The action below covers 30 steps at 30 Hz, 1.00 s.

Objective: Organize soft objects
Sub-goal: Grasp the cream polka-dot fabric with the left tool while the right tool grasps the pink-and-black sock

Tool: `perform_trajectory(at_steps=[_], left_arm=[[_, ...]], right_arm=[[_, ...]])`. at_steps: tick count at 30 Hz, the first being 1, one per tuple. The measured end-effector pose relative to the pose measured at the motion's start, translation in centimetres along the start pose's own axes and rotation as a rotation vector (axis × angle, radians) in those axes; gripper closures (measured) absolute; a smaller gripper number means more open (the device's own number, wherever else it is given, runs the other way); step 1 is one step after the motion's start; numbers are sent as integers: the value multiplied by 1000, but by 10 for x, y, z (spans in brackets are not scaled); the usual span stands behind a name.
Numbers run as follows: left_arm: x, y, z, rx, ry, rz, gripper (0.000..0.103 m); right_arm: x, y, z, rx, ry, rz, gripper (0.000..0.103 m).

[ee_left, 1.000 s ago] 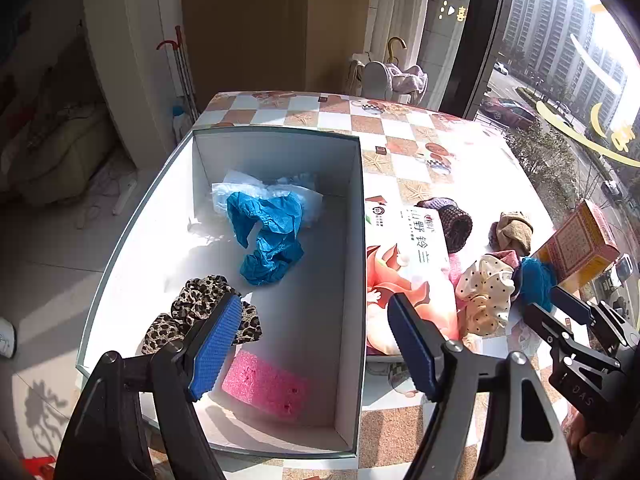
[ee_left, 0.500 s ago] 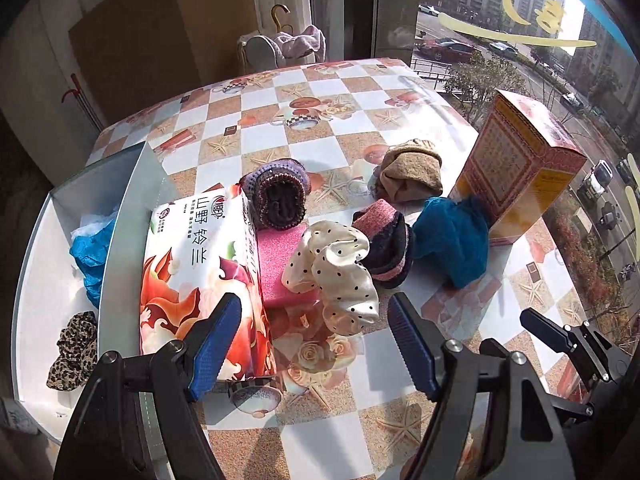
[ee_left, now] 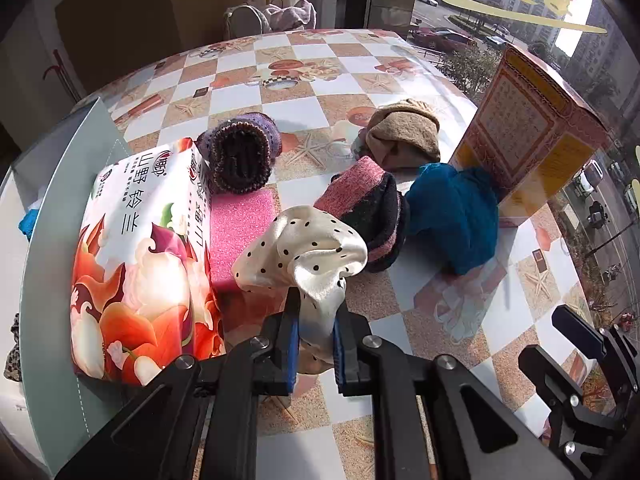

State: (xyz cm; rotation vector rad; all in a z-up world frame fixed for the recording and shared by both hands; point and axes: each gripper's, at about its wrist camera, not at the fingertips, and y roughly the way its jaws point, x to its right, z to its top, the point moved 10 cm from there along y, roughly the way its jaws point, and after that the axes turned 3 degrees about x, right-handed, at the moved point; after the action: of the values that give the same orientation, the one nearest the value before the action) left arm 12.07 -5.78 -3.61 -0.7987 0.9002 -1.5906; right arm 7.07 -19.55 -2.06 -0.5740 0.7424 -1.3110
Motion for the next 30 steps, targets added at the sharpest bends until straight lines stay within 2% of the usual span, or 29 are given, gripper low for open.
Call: perform_trajectory(at_steps=[5,11,17,21,23,25,26,27,28,29,30], left_arm=[[-12,-25,-35,-15,-26,-44,88],[-27,-21,-64,-45,-30,-26,84],[-32,-12,-68,-38,-46,-34,84],[-34,-9,-68,-38,-65,-38,83],[-35,-10,-68,-36,-65,-32,77],[-39,-9,-68,-37,-74,-20,54],[-41,-9,-69,-35,-83,-22,52],[-42,-9,-69,-33,-90,-31,52],[-42,-11,-69,-26,-95,-42,59],[-41,-15,-68,-12,-98,-61,68],[-39,-18,-68,-7,-94,-79,82]], right_arm=[[-14,6,13,4,-57,35,48],[-33,36,40,3,-163,7,48],[-68,46,56,9,-269,64,48],[-88,74,62,-25,-344,40,48],[-92,96,62,-69,-355,12,48],[-92,119,55,-134,-356,-5,48],[-90,125,52,-151,-353,-14,48],[-88,125,53,-131,-351,-27,51],[-89,121,54,-114,-344,-15,72],[-91,114,55,-105,-322,19,81],[-92,102,56,-81,-297,53,82]])
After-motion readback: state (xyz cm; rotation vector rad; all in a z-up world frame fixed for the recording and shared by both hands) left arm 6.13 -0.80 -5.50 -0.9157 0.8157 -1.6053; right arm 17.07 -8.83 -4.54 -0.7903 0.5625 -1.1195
